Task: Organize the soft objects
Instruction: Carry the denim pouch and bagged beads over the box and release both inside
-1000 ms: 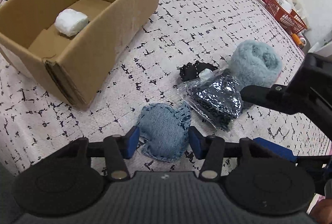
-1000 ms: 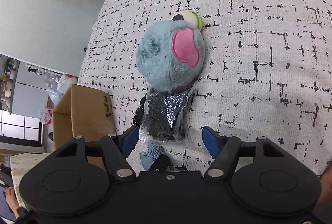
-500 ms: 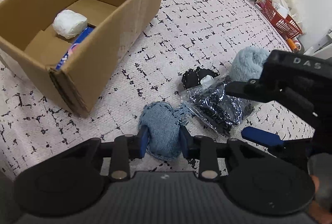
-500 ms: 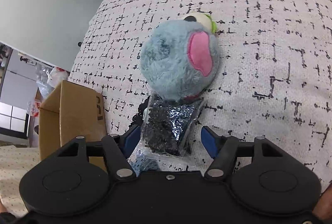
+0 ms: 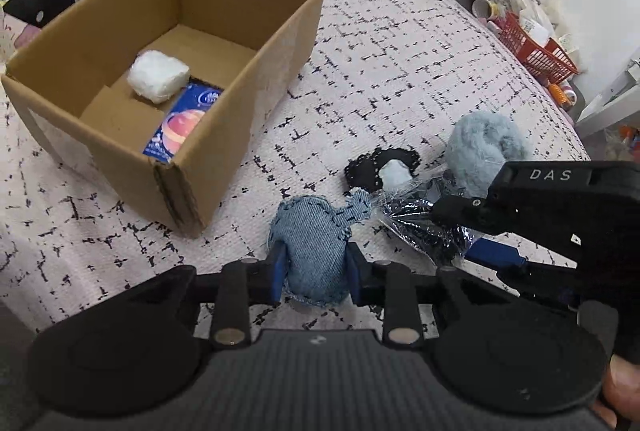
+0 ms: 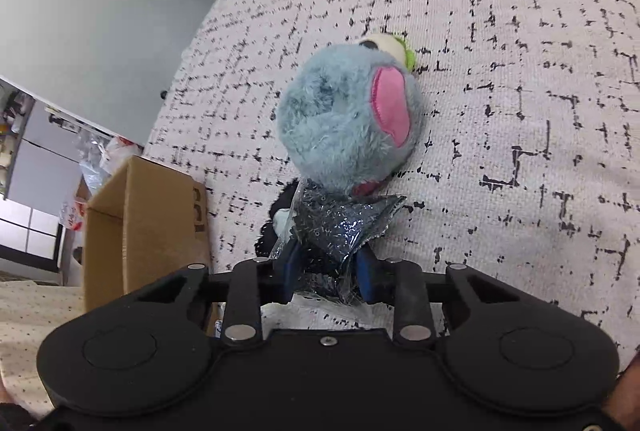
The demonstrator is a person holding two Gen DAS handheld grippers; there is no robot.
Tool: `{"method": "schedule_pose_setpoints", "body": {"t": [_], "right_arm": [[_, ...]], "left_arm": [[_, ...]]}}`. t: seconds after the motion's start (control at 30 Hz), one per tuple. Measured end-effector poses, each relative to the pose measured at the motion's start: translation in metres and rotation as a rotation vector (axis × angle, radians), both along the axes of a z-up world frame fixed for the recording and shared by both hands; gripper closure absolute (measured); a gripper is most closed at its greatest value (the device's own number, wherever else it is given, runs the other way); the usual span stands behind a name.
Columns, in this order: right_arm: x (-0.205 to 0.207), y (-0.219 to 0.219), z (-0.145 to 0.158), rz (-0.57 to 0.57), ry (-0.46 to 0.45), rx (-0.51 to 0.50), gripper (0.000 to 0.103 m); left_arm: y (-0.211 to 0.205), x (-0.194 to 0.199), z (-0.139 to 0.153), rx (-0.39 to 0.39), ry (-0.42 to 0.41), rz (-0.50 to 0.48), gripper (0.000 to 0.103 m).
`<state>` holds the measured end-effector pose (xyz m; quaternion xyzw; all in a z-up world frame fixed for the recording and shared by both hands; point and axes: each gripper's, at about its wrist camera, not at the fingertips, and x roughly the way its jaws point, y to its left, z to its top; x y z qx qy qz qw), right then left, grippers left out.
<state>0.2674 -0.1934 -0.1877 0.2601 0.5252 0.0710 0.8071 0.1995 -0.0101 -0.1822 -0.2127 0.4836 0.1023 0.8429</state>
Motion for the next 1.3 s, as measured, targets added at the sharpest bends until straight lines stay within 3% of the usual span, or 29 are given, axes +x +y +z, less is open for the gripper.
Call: {"method": "schedule_pose_setpoints", "body": {"t": [0.5, 0.8, 1.3], "right_arm": [[-0.023, -0.015, 0.035, -0.002, -0.125, 0.004, 0.074], [-0.033, -0.010, 0.060, 0.028, -0.263, -0.022, 0.074], [-0.041, 0.008, 0.082, 0.097, -0.402, -0.001, 0.074]], "left_arm": [[-0.005, -0.012, 0.050, 0.064, -0.080, -0.014, 0.073], [0.001, -0.014, 0.079, 0.103, -0.140, -0.026, 0.073], [0.024, -0.011, 0.104, 0.142, -0.180, -0.082, 0.073]]}}
